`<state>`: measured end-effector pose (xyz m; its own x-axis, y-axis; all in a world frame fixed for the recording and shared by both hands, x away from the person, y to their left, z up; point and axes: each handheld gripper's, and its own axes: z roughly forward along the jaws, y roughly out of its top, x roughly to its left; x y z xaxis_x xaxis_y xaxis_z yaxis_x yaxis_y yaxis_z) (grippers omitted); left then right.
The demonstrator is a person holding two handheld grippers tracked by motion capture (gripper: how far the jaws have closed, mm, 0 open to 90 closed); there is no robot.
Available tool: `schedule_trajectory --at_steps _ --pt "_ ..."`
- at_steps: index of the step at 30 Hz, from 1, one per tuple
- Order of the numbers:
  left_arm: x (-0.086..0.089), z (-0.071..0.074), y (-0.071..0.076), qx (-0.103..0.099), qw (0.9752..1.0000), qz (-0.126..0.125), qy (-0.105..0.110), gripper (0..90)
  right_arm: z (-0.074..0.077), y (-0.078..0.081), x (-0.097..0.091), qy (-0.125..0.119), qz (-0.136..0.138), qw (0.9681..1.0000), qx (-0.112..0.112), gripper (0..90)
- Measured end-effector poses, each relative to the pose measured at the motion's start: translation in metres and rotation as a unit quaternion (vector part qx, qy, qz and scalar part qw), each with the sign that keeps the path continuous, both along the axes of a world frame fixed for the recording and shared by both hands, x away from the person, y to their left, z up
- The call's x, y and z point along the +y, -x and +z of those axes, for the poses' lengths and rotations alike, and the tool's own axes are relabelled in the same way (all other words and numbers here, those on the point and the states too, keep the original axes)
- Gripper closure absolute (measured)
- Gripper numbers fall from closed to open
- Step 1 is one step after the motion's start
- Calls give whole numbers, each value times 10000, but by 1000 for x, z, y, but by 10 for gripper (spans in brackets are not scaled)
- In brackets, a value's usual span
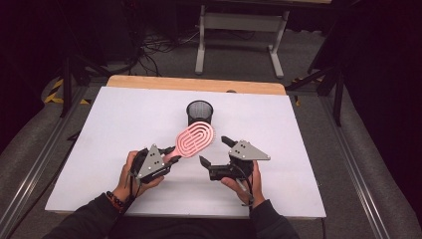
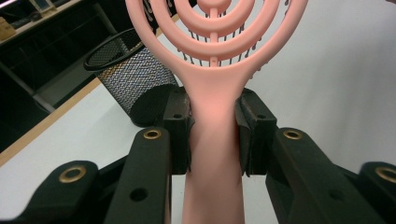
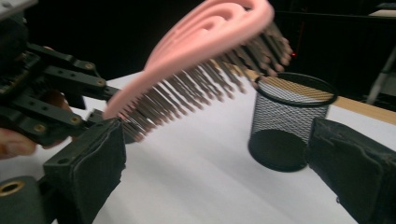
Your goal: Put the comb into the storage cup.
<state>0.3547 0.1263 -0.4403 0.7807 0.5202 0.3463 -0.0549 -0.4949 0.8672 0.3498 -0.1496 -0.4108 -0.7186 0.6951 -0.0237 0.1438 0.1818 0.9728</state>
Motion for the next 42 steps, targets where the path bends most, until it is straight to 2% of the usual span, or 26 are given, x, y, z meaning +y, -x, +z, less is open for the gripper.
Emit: schedule_trajectory --at_steps 4,5,15,17,20,22,24,26,30,33,35,36,38,42 --pt "-5 -3 3 -82 9999 -10 -63 693 0 -3 4 -77 28 9999 149 41" --pt "-7 -4 4 -105 9999 -23 -75 693 -1 -5 5 -258 172 9989 365 45" --pt "-18 -9 9 -287 9992 -77 -276 693 3 -6 10 -397 429 9970 499 74" --pt "-19 -9 10 -330 9990 -60 -311 693 3 -6 11 -413 424 9971 477 160" --pt "-21 -11 10 -379 9986 -34 -360 694 2 -6 12 -522 420 9964 527 209" --pt "-22 -12 8 -345 9987 -19 -379 694 3 -5 10 -605 349 9963 503 272" --pt "-23 -14 7 -332 9985 8 -425 695 4 -5 8 -732 350 9955 480 375" --pt "-25 -14 7 -323 9985 36 -432 694 4 -5 6 -824 334 9947 519 405" --pt "-27 -14 6 -385 9978 100 -535 694 4 -4 6 -857 411 9937 587 454" --pt "-30 -15 4 -410 9971 170 -611 693 6 -2 8 -802 538 9938 548 516" --pt "-32 -17 1 -399 9968 158 -670 697 7 0 11 -786 563 9941 499 602" --pt "-32 -17 0 -397 9968 174 -675 697 7 2 12 -798 660 9934 498 609" --pt "-33 -18 -1 -445 9968 183 -636 697 8 4 16 -755 686 9938 431 617" --pt "-35 -18 -3 -419 9973 134 -580 696 11 7 19 -703 667 9947 330 620"
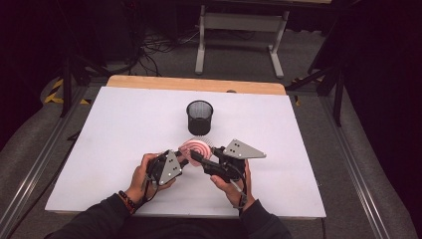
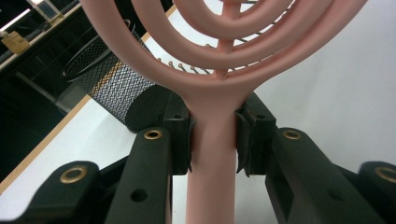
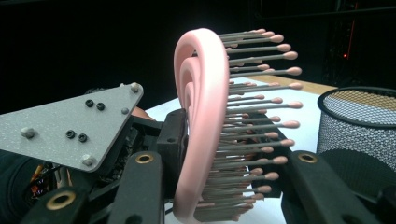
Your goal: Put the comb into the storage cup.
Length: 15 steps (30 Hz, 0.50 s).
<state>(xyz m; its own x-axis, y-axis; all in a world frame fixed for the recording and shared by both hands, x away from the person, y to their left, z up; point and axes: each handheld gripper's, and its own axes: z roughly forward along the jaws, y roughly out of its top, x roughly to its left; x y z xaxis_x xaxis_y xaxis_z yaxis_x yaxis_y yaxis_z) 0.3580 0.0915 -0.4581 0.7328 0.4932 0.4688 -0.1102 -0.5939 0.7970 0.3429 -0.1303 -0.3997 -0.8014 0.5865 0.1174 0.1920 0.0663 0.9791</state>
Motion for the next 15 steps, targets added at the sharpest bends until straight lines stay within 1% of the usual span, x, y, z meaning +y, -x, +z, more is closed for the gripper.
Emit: schedule_trajectory --at_steps 1,4,6,7,9,10,11,12,13,15 --pt "0 0 0 30 10000 -31 1 694 0 0 0 -11 -4 10000 -7 621" --pt "-1 1 -1 14 9999 -97 -40 670 1 -1 -1 -75 23 10000 -17 621" --pt "0 2 -2 67 9999 -157 12 601 3 0 -2 -81 17 9999 -61 621" --pt "1 3 -1 72 9998 -164 34 587 4 0 -3 -78 -5 9999 -76 622" --pt "3 3 -2 149 9994 -295 106 567 7 0 -5 -87 -40 9998 -149 622" --pt "4 4 -2 143 9994 -285 120 543 8 0 -5 -95 -54 9998 -151 623" --pt "4 4 -3 185 9992 -312 139 499 10 0 -8 -106 -88 9997 -190 624" --pt "6 4 -3 221 9991 -325 141 499 10 0 -8 -106 -88 9997 -190 624" --pt "7 4 -4 267 9989 -343 181 477 11 0 -9 -113 -110 9997 -196 624" --pt "10 4 -7 400 9982 -407 195 430 12 0 -12 -127 -146 9996 -215 625"
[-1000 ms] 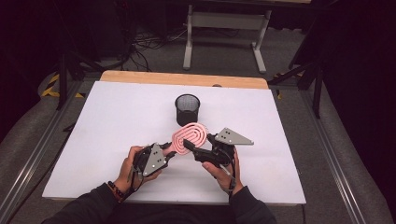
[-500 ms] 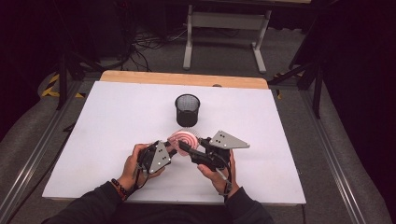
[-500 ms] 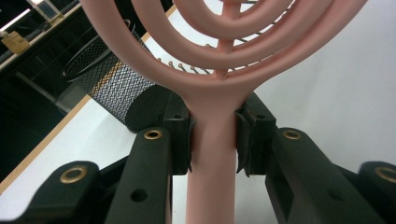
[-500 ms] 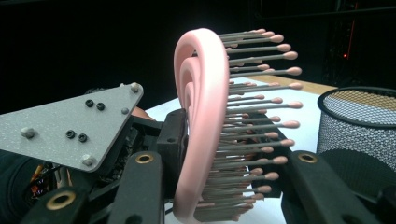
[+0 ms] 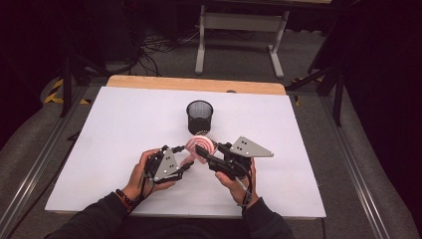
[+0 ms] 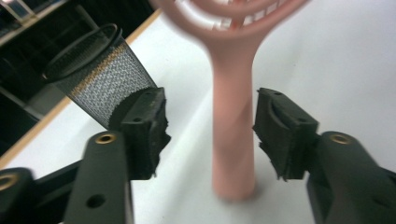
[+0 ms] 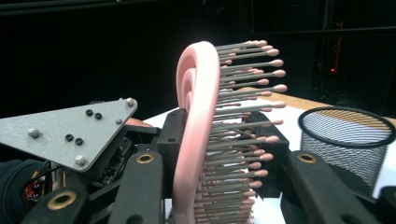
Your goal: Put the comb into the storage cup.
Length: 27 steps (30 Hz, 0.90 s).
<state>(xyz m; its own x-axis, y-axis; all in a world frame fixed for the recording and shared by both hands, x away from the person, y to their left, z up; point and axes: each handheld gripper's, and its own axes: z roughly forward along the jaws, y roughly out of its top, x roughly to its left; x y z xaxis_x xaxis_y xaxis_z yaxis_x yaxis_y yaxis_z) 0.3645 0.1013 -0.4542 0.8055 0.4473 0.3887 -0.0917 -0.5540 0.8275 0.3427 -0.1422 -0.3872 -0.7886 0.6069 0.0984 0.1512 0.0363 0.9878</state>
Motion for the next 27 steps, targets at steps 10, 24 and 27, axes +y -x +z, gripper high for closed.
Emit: schedule_trajectory --at_steps 10,24,27 --pt "20 7 0 360 9982 -349 341 198 6 1 -13 44 -216 9997 -123 627" --pt "85 18 -18 588 9935 -266 941 108 13 1 -31 39 -478 9985 -247 628" --pt "94 19 -14 587 9928 -212 1021 94 15 0 -34 66 -530 9982 -268 628"
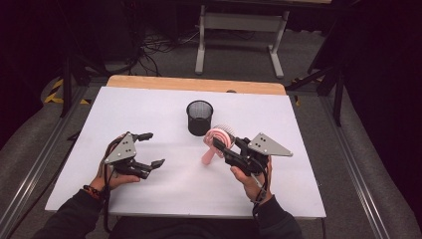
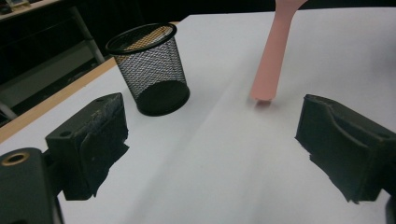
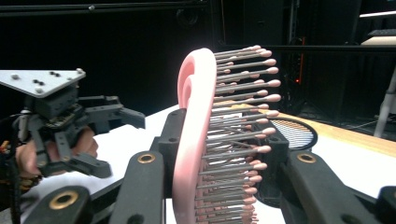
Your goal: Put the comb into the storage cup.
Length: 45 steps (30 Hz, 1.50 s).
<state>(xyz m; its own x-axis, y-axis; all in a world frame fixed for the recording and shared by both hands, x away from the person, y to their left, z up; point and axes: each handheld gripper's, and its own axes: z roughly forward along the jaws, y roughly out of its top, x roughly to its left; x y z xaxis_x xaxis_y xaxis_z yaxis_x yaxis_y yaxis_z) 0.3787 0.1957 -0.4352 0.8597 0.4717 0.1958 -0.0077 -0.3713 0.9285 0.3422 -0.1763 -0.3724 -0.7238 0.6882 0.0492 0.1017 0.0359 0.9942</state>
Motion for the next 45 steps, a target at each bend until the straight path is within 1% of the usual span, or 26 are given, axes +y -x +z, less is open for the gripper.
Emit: schedule_trajectory --at_steps 2,4,5,8,9,11,12,14,17,18,21,24,27,29,32,35,36,39,41,42,45 --pt "5 0 4 -17 10000 38 24 92 1 0 -2 2 5 10000 -6 628" --pt "8 0 9 -58 10000 66 10 86 2 0 -3 87 24 9999 -72 628" --pt "10 0 12 -72 9999 71 22 85 3 0 -3 89 -7 9999 -78 628" --pt "16 -1 17 -41 9999 76 65 72 3 0 -3 152 -17 9998 -98 628" --pt "18 -2 18 -20 10000 60 70 60 3 -1 -4 155 -75 9998 -64 628" --pt "21 -4 21 -1 9999 107 82 62 3 -1 -4 144 -92 9998 -65 628" --pt "23 -4 22 32 10000 92 10 55 4 -1 -5 152 -110 9998 -79 628" --pt "26 -5 25 -1 9997 192 -130 46 5 -2 -7 128 -159 9998 -57 628" --pt "32 -7 31 60 9998 180 -20 37 6 -3 -10 134 -205 9997 -73 628" --pt "34 -8 32 56 9999 162 -22 32 7 -3 -11 121 -236 9996 -62 628" --pt "37 -11 36 62 9998 186 -31 27 11 -4 -13 132 -275 9994 -137 628" --pt "40 -14 39 79 9997 210 -55 29 18 -5 -16 90 -321 9992 -202 628" --pt "40 -15 41 26 9996 250 -142 42 24 -7 -17 127 -368 9988 -280 628" --pt "41 -17 43 40 9996 228 -136 41 29 -10 -16 103 -377 9988 -293 628" --pt "42 -18 43 15 9997 246 -79 40 34 -13 -15 141 -390 9986 -342 628" --pt "45 -19 41 108 9997 232 6 42 41 -17 -12 208 -413 9982 -373 629" --pt "45 -19 41 95 9997 224 -36 42 43 -18 -11 204 -413 9982 -393 628" --pt "46 -21 39 118 9997 206 -8 42 51 -21 -11 198 -448 9979 -425 629" --pt "46 -23 38 175 9996 200 30 45 55 -22 -10 155 -455 9978 -460 628" --pt "46 -23 37 202 9996 178 42 45 57 -23 -10 190 -479 9975 -490 628" --pt "45 -24 37 182 9996 192 38 45 61 -26 -9 181 -515 9972 -502 629"
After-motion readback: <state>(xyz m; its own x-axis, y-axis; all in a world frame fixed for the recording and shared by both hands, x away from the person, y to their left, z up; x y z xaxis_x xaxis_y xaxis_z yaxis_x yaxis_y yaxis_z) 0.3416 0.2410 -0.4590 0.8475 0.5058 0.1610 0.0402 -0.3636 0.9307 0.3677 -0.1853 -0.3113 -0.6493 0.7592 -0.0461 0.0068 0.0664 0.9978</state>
